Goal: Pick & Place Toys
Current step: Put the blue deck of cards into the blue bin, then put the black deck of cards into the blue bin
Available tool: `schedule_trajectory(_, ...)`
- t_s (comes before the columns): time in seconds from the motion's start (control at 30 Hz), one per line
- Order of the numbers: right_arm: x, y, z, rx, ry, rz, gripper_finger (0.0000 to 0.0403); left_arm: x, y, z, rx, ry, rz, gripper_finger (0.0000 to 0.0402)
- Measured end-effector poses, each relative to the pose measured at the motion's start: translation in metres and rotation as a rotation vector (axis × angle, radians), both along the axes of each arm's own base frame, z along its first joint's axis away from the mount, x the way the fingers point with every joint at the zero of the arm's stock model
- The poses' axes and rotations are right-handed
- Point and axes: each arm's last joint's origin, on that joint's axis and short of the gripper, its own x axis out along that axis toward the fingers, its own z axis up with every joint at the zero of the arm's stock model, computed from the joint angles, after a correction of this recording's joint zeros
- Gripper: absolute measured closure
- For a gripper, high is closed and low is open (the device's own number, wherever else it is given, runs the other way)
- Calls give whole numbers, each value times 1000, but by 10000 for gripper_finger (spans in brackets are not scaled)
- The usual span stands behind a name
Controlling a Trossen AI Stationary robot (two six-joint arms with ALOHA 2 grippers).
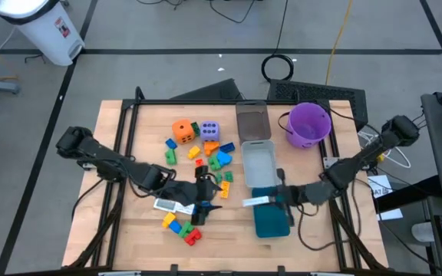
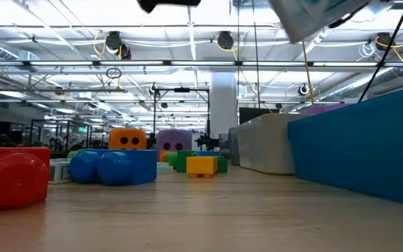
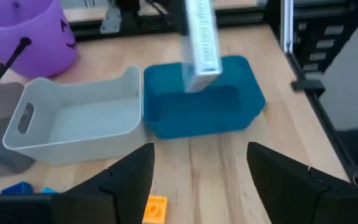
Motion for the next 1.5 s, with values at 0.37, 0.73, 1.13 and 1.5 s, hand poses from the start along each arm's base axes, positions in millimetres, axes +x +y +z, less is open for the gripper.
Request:
schedule_trajectory(0.37, 21, 11, 1, 183, 651, 24, 375, -4, 17, -28, -62, -50, 71, 133)
schedule_trajectory(0.73, 36, 21, -28, 245, 848, 141, 368, 0, 30, -28, -64, -59, 110, 133)
schedule_trajectory(1.13, 45, 21, -39, 209, 857, 167, 261, 0, 30, -28, -62, -53, 110, 133)
schedule_trajectory(1.5, 45, 12, -21, -34, 626, 67, 185, 0, 30, -29, -101, -47, 132, 133)
